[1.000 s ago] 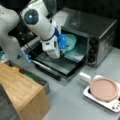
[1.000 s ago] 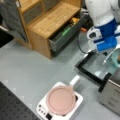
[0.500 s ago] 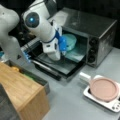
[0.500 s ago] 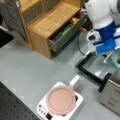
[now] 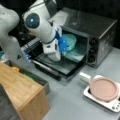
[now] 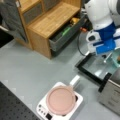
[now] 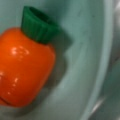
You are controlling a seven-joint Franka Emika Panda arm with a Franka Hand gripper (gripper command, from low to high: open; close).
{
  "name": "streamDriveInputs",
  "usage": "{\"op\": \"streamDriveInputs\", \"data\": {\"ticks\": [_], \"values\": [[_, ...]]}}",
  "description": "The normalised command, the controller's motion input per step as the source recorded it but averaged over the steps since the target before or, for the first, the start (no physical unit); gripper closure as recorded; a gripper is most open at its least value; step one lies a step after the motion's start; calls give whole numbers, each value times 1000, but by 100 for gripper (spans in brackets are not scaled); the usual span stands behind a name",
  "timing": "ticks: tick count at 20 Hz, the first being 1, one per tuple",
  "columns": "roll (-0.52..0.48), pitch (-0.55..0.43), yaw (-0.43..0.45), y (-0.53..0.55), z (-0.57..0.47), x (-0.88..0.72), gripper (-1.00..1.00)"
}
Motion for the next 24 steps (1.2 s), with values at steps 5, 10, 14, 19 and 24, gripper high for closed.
{"op": "streamDriveInputs", "data": {"ticks": [5,10,14,19,24], "values": [[96,-89,-23,-36,-96,-11,-100],[95,-89,-21,-33,-96,-12,-100],[95,-89,-21,-33,-95,-12,-100],[61,-126,-19,-30,-97,-5,100],[54,-123,-17,-6,-103,-9,100]]}}
